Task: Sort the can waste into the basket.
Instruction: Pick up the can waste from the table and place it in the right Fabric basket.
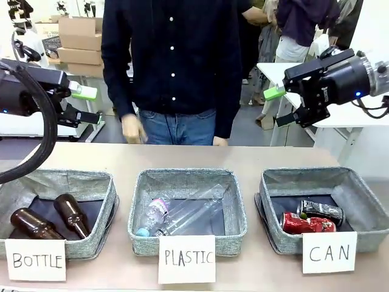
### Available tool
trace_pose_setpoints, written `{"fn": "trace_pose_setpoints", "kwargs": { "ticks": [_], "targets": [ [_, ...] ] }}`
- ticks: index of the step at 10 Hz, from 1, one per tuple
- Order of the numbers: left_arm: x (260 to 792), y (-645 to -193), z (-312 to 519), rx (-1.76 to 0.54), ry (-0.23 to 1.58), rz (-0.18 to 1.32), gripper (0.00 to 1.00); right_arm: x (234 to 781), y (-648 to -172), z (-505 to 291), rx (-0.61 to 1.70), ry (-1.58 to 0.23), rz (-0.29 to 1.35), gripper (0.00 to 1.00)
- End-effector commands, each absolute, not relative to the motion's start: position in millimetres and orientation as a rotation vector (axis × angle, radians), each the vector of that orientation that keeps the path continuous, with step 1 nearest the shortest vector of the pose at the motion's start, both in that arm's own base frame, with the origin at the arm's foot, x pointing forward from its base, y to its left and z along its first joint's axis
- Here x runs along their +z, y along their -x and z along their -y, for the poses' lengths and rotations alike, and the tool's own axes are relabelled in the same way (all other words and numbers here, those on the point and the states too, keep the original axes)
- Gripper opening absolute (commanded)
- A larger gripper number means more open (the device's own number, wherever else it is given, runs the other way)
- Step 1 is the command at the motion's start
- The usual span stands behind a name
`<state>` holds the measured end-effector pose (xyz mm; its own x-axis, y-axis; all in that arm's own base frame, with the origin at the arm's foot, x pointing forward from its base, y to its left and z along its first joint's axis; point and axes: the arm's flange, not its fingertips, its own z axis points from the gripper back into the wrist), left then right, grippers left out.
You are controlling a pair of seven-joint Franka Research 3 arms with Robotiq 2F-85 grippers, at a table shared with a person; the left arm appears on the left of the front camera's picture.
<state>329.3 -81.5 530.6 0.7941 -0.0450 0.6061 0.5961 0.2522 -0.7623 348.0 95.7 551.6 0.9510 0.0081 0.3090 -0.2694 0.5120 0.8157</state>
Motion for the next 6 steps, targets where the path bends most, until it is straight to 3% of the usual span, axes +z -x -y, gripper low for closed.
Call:
{"fn": "trace_pose_setpoints", "kwargs": {
  "ticks": [1,6],
  "targets": [
    [535.4,-328.9,78.8,-0.463,1.254,0.503,1.00,553.5,-351.2,-99.4,0.161,-1.034,0.302,1.00],
    [535.4,-328.9,78.8,-0.463,1.254,0.503,1.00,553.5,-351.2,-99.4,0.161,-1.034,0.302,1.00]
  ]
}}
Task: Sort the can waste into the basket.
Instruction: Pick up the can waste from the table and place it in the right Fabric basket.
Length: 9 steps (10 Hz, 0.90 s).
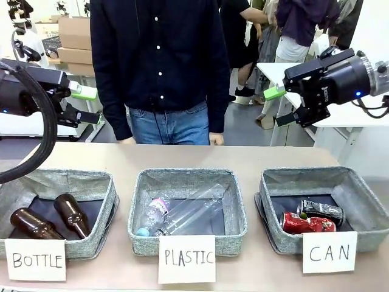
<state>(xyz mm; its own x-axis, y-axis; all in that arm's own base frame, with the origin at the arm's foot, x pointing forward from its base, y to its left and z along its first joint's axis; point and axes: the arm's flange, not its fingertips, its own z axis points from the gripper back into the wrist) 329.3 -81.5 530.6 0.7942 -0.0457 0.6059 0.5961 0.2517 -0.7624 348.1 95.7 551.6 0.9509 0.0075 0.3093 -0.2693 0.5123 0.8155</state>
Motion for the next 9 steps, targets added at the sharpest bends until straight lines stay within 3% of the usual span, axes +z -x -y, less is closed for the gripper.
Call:
{"fn": "trace_pose_setpoints", "kwargs": {
  "ticks": [1,9],
  "targets": [
    [535.4,-328.9,78.8,-0.463,1.254,0.503,1.00,553.5,-351.2,-99.4,0.161,-1.034,0.302,1.00],
    [535.4,-328.9,78.8,-0.463,1.254,0.503,1.00,553.5,-351.2,-99.4,0.161,-1.034,0.302,1.00]
  ]
}}
